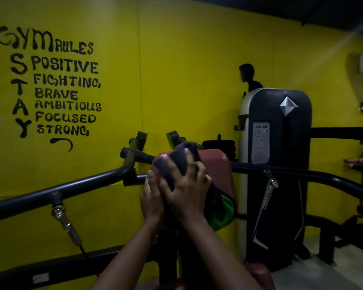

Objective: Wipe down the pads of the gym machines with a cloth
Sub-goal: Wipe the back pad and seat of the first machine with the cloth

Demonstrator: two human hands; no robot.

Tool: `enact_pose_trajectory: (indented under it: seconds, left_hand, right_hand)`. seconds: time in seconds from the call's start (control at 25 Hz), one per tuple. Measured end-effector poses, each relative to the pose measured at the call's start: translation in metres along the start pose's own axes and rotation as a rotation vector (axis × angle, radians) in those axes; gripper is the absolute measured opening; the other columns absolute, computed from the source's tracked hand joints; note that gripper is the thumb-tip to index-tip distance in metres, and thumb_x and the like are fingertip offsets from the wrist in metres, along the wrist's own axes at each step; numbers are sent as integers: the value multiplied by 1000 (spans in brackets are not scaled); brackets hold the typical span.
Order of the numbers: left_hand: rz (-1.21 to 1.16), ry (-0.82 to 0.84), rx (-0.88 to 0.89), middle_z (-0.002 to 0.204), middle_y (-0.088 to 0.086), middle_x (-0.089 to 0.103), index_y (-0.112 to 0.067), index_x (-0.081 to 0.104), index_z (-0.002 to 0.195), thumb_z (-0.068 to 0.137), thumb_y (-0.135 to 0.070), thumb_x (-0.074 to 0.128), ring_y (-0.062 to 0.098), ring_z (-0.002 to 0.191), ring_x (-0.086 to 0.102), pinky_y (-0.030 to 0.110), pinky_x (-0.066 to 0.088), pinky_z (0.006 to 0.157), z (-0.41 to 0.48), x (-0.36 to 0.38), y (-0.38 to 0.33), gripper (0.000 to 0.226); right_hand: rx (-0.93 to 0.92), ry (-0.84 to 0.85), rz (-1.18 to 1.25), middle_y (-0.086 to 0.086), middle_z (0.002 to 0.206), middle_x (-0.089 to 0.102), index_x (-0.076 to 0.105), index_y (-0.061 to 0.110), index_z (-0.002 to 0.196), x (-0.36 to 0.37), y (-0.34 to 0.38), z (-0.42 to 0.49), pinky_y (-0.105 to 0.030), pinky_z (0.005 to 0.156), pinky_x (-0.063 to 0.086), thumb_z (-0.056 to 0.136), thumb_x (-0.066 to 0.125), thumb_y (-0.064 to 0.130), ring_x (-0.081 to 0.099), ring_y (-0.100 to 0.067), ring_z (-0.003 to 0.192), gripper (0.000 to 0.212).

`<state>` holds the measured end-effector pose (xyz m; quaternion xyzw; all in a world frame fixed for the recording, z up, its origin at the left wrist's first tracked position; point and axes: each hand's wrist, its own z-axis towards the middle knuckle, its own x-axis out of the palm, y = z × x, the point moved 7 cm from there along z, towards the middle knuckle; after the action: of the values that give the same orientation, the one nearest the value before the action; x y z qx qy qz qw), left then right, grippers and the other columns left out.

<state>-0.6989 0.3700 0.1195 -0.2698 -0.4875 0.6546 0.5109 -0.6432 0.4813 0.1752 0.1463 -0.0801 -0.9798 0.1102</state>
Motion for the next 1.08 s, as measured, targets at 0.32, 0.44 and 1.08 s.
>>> enact_pose_trajectory:
  seconds: [0.32, 0.44, 1.08]
  left_hand:
    - [47, -43, 33, 120, 21, 62, -16, 49, 135, 83, -74, 17, 38, 108, 58, 43, 48, 86, -7, -2, -11, 84]
    - [55, -27, 49, 116, 20, 62, -16, 47, 137, 91, -58, 20, 35, 102, 58, 37, 44, 78, -7, -1, -12, 68]
    - [223, 17, 166, 122, 10, 61, -18, 37, 138, 56, -83, 23, 32, 108, 58, 31, 41, 77, -15, 3, -24, 106]
  right_hand:
    - [-114, 160, -20, -6, 136, 46, 55, 34, 122, 10, 2, 50, -47, 88, 30, 80, 33, 54, 35, -31, 116, 51]
    - [-260, 229, 20, -6, 131, 49, 54, 34, 122, 11, 9, 57, -46, 88, 30, 78, 28, 57, 41, -32, 114, 56]
    - [714, 188, 687, -8, 140, 46, 32, 26, 143, 10, -158, -31, -36, 94, 41, 59, 35, 84, 47, -29, 124, 102]
